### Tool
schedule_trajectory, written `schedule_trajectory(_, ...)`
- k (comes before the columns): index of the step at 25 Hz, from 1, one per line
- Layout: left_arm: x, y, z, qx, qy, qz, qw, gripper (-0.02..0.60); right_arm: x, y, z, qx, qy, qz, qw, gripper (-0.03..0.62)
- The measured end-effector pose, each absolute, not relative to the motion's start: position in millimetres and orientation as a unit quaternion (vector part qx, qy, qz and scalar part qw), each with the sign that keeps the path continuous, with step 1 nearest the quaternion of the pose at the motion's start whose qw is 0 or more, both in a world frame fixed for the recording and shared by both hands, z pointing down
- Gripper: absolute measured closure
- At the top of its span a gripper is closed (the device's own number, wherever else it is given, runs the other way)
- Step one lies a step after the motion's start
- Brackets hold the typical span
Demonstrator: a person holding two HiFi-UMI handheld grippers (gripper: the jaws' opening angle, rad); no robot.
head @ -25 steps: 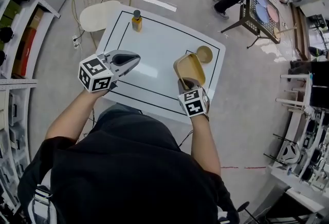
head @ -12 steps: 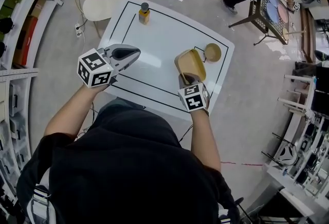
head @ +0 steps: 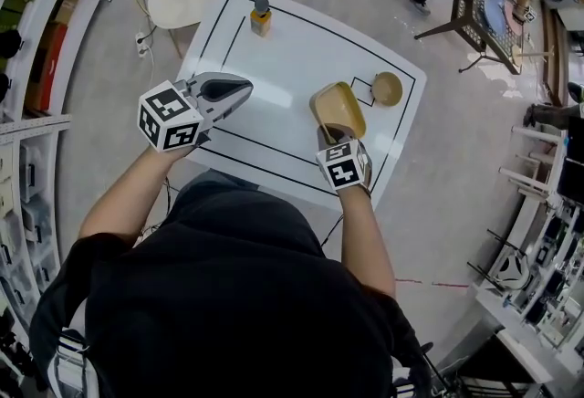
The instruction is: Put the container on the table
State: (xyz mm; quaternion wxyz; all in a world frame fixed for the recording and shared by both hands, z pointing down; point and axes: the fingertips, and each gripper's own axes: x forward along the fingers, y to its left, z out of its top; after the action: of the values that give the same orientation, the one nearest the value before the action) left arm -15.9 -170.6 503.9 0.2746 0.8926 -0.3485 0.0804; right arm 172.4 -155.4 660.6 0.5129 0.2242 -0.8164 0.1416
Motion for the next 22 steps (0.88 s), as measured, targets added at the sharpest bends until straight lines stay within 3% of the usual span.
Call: schedule_trajectory(22,-37,-183,539,0.877,-0.361,0.075,0.308,0.571,148,-167,700,0.201,-0.81,0.14,0.532,0.586)
